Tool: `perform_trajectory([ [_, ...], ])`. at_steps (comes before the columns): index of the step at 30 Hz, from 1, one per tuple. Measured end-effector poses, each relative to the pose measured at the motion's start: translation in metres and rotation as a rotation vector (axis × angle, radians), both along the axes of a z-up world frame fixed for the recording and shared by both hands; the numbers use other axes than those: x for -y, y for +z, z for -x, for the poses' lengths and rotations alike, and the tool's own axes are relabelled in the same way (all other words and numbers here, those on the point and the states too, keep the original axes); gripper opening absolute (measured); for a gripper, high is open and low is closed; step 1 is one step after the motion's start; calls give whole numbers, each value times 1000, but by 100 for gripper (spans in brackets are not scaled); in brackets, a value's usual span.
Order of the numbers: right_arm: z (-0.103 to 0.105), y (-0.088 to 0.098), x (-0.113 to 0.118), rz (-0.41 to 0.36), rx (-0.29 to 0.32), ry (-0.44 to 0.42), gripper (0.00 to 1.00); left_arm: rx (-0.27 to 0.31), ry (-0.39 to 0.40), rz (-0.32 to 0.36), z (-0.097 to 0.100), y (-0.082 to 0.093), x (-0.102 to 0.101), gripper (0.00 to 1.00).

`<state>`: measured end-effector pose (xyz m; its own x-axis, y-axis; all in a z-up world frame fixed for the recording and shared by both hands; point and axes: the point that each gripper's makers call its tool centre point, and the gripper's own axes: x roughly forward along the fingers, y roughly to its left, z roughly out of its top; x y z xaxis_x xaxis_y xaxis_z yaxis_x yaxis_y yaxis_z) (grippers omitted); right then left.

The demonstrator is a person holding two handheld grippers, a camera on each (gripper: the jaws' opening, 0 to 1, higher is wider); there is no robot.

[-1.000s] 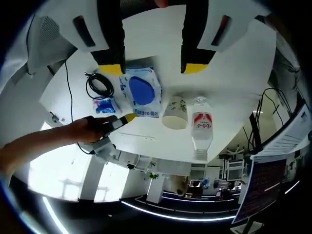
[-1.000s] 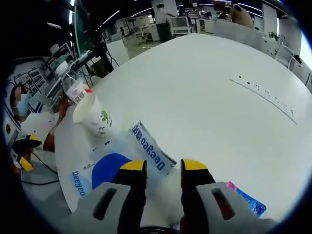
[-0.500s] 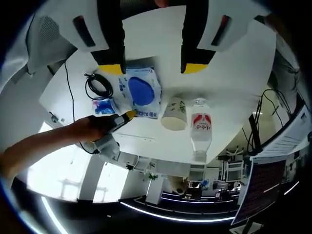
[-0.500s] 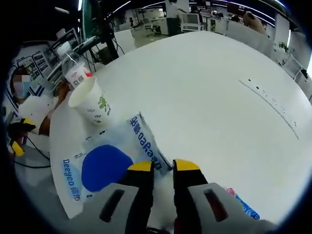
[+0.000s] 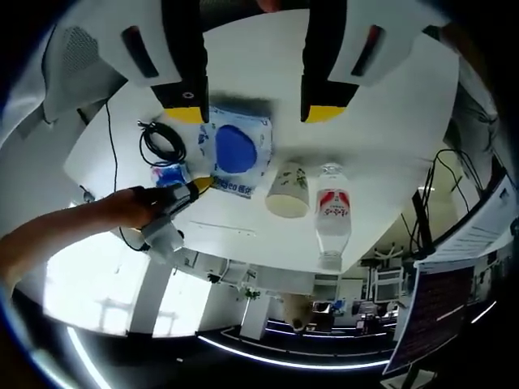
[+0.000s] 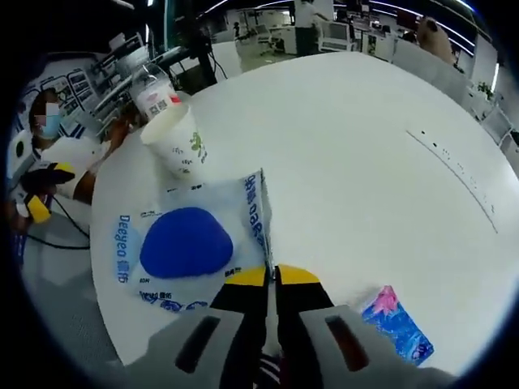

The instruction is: Arrange the tabletop items into an orderly group along one side of the table until the central work area is clear of visible clutter.

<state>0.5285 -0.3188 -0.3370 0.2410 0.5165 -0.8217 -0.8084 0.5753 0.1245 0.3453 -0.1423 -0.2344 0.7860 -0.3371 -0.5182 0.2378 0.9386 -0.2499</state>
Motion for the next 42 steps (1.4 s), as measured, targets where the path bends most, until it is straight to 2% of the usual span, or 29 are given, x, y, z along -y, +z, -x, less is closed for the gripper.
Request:
perform_trajectory([
  [8, 25, 8, 3, 2, 19, 11, 0, -6, -15, -8, 2, -1, 3, 45],
  [16, 48, 14, 9, -50, -16, -70, 0, -8, -17, -12, 2, -1, 2, 44],
  [28, 72, 29, 14, -120, -21, -172, 0, -22, -23, -25, 3, -4, 3, 44],
  [37, 97, 28, 25, -189, -65, -281, 0, -42, -33, -11, 2, -9, 8, 43],
  [42, 109, 29, 29, -193, -60, -293, 0, -51, -44, -18, 3, -10, 9, 43],
])
